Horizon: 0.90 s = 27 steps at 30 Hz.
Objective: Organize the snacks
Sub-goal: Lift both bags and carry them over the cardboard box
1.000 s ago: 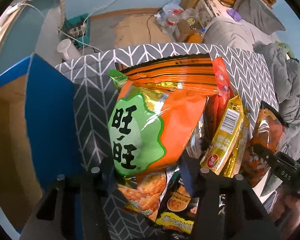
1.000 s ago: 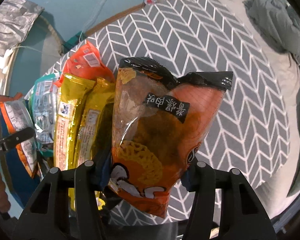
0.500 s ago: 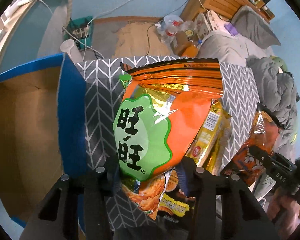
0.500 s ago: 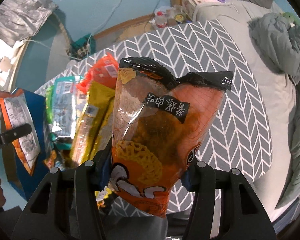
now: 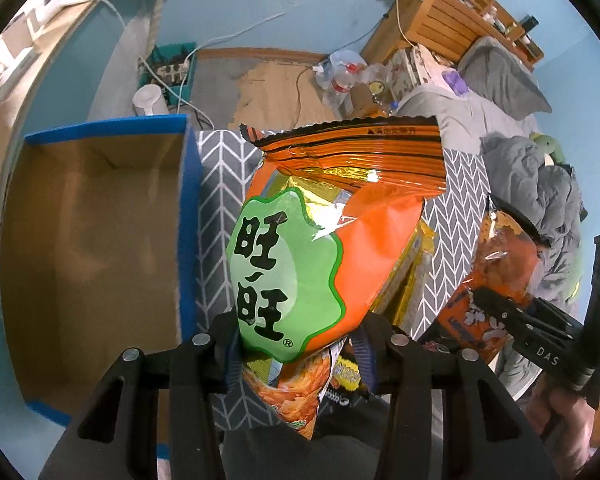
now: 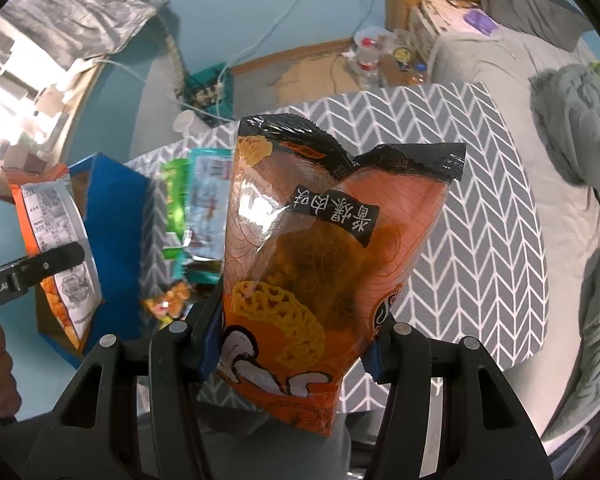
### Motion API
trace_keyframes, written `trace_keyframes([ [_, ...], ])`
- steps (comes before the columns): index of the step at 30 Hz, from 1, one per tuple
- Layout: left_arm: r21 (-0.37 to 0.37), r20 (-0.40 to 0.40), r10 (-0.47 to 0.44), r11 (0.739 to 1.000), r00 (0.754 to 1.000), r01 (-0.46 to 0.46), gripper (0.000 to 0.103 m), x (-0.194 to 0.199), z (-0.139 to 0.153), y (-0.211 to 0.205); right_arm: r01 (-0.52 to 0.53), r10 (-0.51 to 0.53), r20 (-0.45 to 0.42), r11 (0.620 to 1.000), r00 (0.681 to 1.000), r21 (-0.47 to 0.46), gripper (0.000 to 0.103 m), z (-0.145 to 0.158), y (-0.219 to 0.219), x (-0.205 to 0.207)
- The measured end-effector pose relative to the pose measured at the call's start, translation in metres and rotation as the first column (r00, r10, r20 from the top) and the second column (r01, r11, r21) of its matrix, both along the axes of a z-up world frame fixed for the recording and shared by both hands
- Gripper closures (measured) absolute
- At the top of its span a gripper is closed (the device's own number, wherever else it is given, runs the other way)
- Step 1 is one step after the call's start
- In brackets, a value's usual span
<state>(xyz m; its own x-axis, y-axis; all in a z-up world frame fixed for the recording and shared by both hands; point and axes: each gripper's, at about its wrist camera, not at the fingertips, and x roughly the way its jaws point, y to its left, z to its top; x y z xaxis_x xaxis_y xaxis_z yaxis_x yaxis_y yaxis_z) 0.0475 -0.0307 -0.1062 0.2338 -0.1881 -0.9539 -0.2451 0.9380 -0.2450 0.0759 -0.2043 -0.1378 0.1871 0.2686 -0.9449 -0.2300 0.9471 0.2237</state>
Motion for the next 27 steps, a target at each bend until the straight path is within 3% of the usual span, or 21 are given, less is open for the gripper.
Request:
trace_keyframes([
  [16,0.015,0.019,0.147,0.989,0.989,-0.148,0.057,-0.045,0.019,0.062,-0.173,0.173,0.01,0.983,0.985,0.053,0.048,0.02,0.078,-0.004],
  [27,0.039,0.004,0.28,0.959,0.96,-0.28,0.057,-0.078,0.004,0.119,-0.31,0.31,0.013,0.946,0.951,0.095,0.048,0.022,0.153,-0.006],
])
